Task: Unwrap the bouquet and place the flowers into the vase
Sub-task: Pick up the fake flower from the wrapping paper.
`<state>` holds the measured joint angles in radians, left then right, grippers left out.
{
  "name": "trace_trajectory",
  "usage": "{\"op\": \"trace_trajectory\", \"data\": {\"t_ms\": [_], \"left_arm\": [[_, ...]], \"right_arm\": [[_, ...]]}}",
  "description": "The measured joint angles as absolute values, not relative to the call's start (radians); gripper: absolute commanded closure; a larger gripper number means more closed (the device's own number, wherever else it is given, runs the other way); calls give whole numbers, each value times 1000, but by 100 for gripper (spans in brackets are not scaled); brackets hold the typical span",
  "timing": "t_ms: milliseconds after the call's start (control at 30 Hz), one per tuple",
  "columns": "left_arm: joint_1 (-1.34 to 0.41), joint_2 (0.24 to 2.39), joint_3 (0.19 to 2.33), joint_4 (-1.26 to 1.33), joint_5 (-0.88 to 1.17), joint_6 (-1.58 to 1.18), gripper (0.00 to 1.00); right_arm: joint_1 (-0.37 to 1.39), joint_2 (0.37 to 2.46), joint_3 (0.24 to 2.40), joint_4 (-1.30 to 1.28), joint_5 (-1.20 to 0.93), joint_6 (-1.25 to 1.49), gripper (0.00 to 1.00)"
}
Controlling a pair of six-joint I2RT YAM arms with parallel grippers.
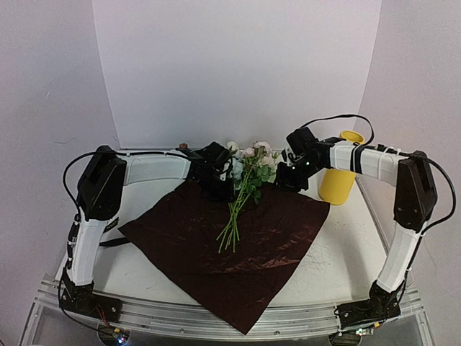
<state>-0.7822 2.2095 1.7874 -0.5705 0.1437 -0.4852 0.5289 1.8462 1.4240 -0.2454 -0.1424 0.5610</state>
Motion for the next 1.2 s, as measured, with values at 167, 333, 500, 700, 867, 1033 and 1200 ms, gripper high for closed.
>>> {"op": "trace_trajectory", "data": {"t_ms": [167, 333, 500, 700, 867, 1033, 1200], "left_arm": [[-790, 2259, 1821, -566, 126, -499, 68], [-794, 2292, 1832, -563, 128, -499, 68], [-802, 2297, 1837, -563, 128, -499, 74], [-817, 2300, 1843, -557, 114, -502, 83], [-820, 2300, 1843, -557, 101, -504, 94], [-819, 2300, 1843, -557, 101, -506, 100], [-819, 2298, 1843, -557, 101, -526, 100]], "right_arm": [[529, 1823, 1411, -243, -141, 561, 71], [529, 1822, 1410, -242, -142, 560, 71], [529, 1821, 1404, -241, -141, 556, 71], [529, 1821, 1404, -241, -142, 547, 71], [529, 1821, 1404, -241, -143, 545, 71], [529, 1821, 1405, -240, -146, 542, 71], [529, 1821, 1405, -240, -151, 541, 71]]}}
